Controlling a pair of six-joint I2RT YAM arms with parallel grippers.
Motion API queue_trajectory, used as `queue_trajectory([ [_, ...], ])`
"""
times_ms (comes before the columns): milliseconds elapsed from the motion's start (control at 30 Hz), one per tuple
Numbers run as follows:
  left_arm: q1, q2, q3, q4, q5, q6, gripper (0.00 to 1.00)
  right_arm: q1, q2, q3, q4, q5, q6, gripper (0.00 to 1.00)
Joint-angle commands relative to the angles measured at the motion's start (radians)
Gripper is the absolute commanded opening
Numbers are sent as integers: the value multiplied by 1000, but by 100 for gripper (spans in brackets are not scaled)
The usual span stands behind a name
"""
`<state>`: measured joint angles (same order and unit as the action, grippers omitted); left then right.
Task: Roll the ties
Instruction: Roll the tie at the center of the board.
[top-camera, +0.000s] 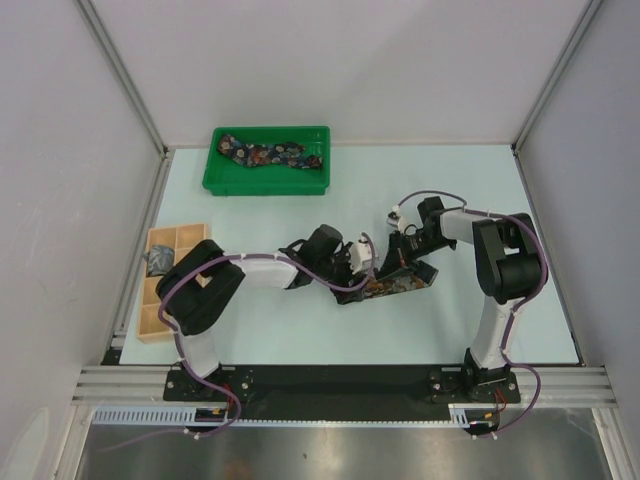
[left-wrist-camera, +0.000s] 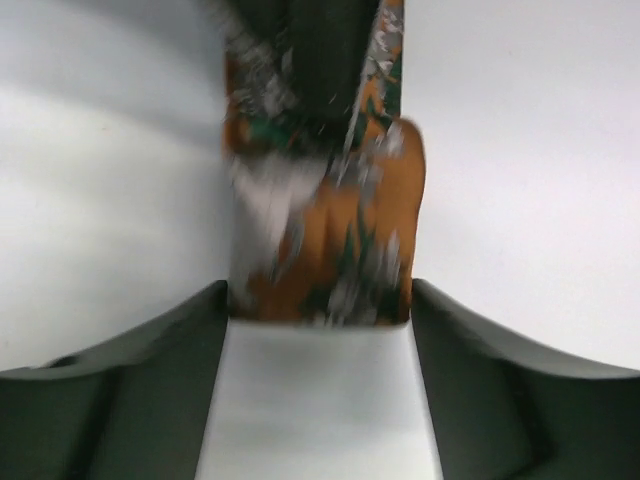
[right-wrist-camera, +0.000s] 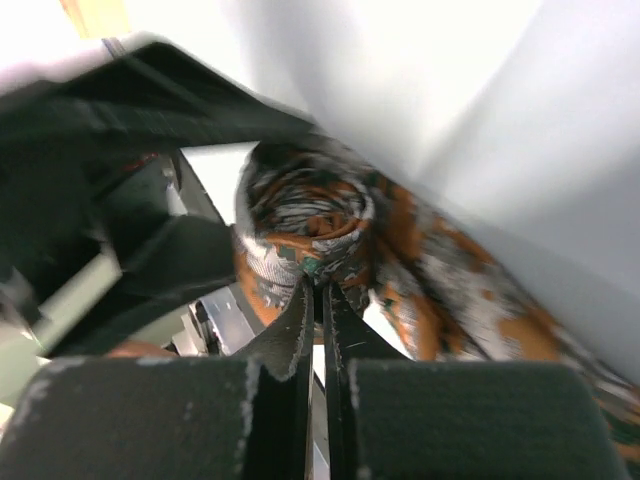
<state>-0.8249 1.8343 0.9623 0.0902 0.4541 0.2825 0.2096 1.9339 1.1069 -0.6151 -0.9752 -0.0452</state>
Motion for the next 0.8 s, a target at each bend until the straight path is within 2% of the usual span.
queue_trajectory([
  [0, 33, -70, -60, 175, 130, -149, 85, -12, 66, -30, -6, 233, -64, 0],
  [267, 3, 22, -83, 406, 164, -244, 89, -7, 77, -7, -51, 348, -59, 0],
  [400, -11, 71, -82, 479, 141, -252, 89, 25, 79, 2, -80, 391, -64, 0],
  [500, -20, 111, -62, 491, 109, -230, 85, 56, 102, 14, -101, 406, -74, 0],
  [600, -29, 134, -45, 480, 92, -191, 76, 76, 119, 18, -94, 412, -74, 0],
  [700, -40, 131, -28, 419, 52, -142, 57, 91, 143, 37, -81, 382, -61, 0],
  [733, -43, 128, -14, 358, 37, -125, 44, 91, 148, 44, -78, 371, -50, 0],
  [767, -46, 123, -5, 318, 9, -111, 38, 96, 149, 51, -63, 353, -45, 0],
])
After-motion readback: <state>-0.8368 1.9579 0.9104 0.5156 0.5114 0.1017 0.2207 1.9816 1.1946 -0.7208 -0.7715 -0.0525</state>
